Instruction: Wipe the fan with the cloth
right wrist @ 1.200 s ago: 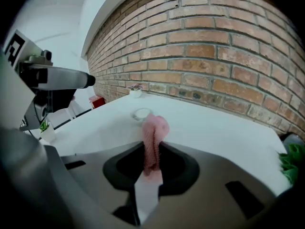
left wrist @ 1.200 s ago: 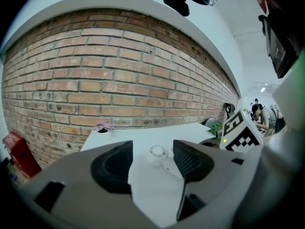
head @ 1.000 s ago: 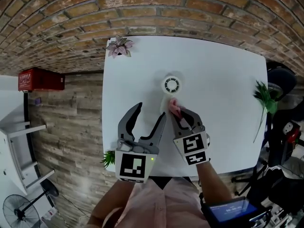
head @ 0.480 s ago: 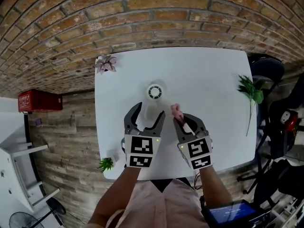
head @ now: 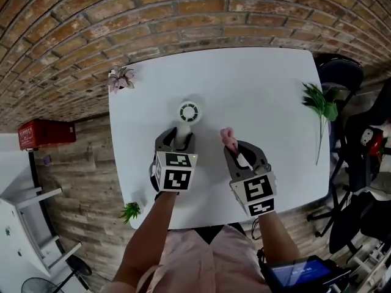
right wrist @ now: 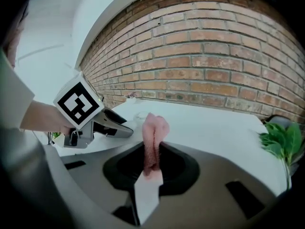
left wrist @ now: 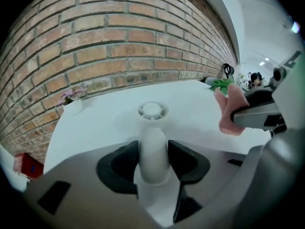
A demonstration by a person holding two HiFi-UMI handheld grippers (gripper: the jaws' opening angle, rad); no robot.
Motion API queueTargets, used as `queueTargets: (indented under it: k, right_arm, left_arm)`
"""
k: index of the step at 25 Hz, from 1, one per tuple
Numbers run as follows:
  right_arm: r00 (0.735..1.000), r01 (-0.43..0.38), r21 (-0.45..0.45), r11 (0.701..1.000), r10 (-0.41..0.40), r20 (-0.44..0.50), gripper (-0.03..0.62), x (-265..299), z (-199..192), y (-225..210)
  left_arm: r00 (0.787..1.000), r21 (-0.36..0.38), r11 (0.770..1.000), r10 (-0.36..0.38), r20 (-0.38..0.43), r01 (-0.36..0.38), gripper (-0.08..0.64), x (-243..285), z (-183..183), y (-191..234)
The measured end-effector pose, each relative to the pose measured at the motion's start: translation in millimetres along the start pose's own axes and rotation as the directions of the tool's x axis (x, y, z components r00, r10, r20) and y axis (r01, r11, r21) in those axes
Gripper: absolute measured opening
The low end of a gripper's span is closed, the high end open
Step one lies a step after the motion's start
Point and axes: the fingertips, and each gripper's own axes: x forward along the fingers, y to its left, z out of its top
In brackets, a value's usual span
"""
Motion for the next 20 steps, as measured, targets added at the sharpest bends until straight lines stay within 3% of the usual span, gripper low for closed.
queueTargets:
  k: [4, 8, 15, 20]
  right_arm:
    - [1.000, -0.014, -0.006, 1.000, 0.014, -0.009, 0.067, 2, -3, 1]
    - [0.995, -0.092, -0.021, 0.996, 0.091, -0.048, 0.066, 6, -13, 16]
    - [0.946, -0.294, -0.019, 0.956, 0.288, -0.151, 0.061, 15, -34, 55]
    - [0.935, -0.309, 0.012, 0.951, 0.306, -0.180, 0.060, 26, -41, 58]
  left_arm:
    - [0.998, 0.041, 0.998, -0.053, -0.039, 0.055, 0.196, 3, -3, -6]
    - [0.990, 0.085, 0.989, -0.118, -0.081, 0.125, 0.195, -1, -9, -22]
    - [0.969, 0.150, 0.961, -0.212, -0.131, 0.231, 0.196, -9, -18, -55]
    - [0.963, 0.202, 0.947, -0.219, -0.155, 0.248, 0.195, -14, -25, -66]
